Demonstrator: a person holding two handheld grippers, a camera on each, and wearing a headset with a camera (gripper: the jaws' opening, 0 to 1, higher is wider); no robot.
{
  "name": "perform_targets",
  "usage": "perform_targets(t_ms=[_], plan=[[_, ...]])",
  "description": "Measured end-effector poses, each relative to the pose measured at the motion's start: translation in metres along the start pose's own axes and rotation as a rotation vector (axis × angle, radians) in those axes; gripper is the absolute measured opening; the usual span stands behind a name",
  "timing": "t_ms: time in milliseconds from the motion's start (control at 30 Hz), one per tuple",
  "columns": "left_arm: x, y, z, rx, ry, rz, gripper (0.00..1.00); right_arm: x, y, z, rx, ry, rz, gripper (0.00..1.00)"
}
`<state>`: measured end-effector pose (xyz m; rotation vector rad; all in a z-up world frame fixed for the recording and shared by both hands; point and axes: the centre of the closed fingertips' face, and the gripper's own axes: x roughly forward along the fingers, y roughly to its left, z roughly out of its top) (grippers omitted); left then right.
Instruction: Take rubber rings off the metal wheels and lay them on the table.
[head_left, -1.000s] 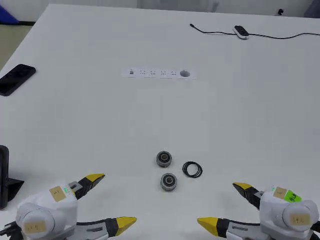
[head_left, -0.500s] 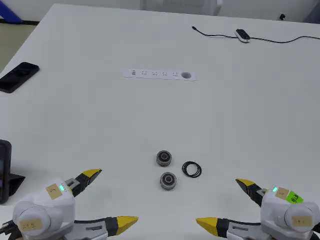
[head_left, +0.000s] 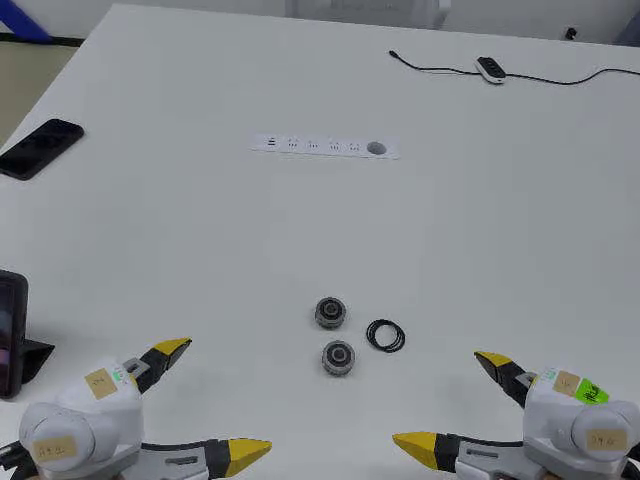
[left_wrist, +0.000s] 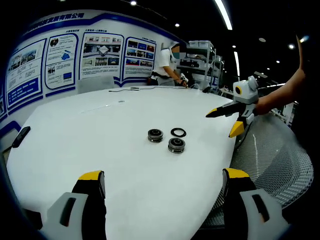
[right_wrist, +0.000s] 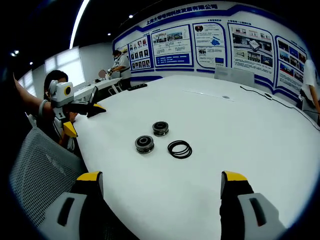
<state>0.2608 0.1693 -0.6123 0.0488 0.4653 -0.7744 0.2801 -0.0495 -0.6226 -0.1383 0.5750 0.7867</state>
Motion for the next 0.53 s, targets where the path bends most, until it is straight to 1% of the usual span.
perform_targets(t_ms=[200, 533], plan=[[-0.0011, 0.0022, 0.0011, 0.001, 0.002, 0.009, 1.00, -0.0009, -0.0019, 0.0010, 0.018, -0.008, -0.008, 0.99], [-0.0007, 0.0031, -0.0035, -0.006, 0.022, 0.006, 1.00, 0.0005, -0.0020, -0.0017, 0.025, -0.002, -0.010, 0.99]])
